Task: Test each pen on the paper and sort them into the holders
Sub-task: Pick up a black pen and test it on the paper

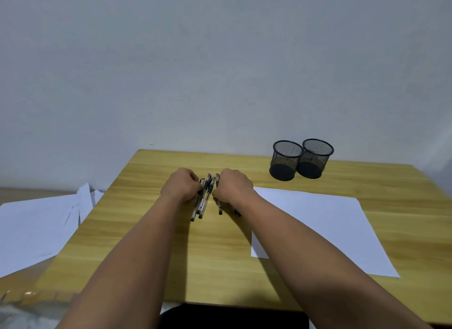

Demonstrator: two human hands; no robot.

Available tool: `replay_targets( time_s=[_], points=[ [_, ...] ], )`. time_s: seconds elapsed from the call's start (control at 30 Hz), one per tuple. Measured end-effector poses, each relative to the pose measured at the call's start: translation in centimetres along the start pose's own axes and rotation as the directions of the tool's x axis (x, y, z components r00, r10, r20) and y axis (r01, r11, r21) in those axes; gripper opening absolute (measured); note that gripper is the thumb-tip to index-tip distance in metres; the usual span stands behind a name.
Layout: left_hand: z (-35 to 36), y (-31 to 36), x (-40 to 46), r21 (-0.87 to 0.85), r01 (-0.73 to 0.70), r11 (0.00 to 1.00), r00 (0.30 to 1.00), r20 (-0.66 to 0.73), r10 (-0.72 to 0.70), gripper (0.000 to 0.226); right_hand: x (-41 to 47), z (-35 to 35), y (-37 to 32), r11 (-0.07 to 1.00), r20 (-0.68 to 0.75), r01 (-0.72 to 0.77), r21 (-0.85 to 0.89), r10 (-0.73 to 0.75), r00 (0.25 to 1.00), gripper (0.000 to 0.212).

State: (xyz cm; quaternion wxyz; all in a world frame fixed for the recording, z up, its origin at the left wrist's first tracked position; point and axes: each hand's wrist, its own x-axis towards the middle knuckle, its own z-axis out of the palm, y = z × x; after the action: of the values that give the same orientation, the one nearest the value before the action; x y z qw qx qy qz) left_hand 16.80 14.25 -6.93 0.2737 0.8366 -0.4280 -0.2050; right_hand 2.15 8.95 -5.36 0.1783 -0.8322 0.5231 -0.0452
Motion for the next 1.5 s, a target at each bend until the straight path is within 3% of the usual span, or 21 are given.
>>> replay_targets(
  time_s=[0.13,0.27,0.33,0.4,0.5,0.73,0.87,1.03,1.2,1.27,1.37,1.43,1.5],
  points=[
    [-0.3,-0.1,-0.3,-0.007,-0.017,1.000,1.000,0.001,0.017,0.009,-0.1,-0.4,-0.2,0.999,0.019,-0.024,0.044,0.023,1.000,0.021],
    [-0.8,0.6,-0.8,-0.011,-0.095,0.995,0.995,-0.016,0.095,0.033,-0.5,-2.9,0.4,0.984,0.063,-0.016,0.177,0.005,0.998,0.040],
    [-1.0,1.6,-1.6,0.004,-0.190,0.982,0.982,-0.023,0.190,0.047,-1.1,-4.6,1.2,0.944,0.124,-0.026,0.330,-0.016,0.992,0.037],
    [-1.0,2.7,-2.4,0.036,-0.284,0.958,0.958,-0.017,0.285,0.054,-1.8,-6.2,2.3,0.851,0.207,-0.067,0.522,-0.051,0.977,0.023],
    [-0.5,4.4,-3.3,0.089,-0.372,0.924,0.927,-0.009,0.374,0.030,-3.4,-8.4,4.4,0.709,0.216,-0.102,0.698,-0.072,0.974,0.008],
    [1.0,8.7,-6.1,-0.004,-0.481,0.876,0.875,-0.059,0.480,0.010,-5.2,-9.7,9.9,0.295,0.083,-0.104,0.950,0.081,0.993,0.009],
    [2.3,10.9,-7.4,-0.089,-0.518,0.851,0.855,-0.007,0.519,0.025,-5.4,-9.3,11.0,0.067,0.068,-0.079,0.995,0.145,0.987,0.016],
    [4.2,13.4,-8.9,-0.160,-0.527,0.835,0.836,0.084,0.543,0.027,-5.5,-8.3,11.4,0.154,0.006,-0.046,0.987,0.247,0.969,0.027],
    [4.8,13.9,-9.7,-0.457,-0.318,0.830,0.846,0.257,0.466,0.037,-5.3,-8.1,12.7,0.109,0.033,-0.068,0.992,0.290,0.956,0.028],
    [5.0,14.4,-9.8,-0.511,-0.247,0.823,0.841,0.310,0.444,0.036,-5.0,-8.4,13.1,0.036,0.049,-0.065,0.997,0.337,0.940,0.028],
    [4.7,13.0,-9.4,-0.399,-0.223,0.889,0.813,0.427,0.396,0.037,-4.2,-10.9,15.9,-0.167,0.056,0.041,0.985,0.539,0.840,0.027],
    [4.4,10.8,-8.5,-0.264,-0.256,0.930,0.859,0.378,0.344,0.037,-4.1,-12.9,18.5,-0.051,-0.017,0.060,0.997,0.613,0.790,0.026],
    [4.4,9.1,-7.5,-0.049,-0.294,0.955,0.937,0.182,0.298,0.032,-4.2,-14.0,19.8,0.122,-0.110,0.046,0.991,0.596,0.796,0.027]
  ],
)
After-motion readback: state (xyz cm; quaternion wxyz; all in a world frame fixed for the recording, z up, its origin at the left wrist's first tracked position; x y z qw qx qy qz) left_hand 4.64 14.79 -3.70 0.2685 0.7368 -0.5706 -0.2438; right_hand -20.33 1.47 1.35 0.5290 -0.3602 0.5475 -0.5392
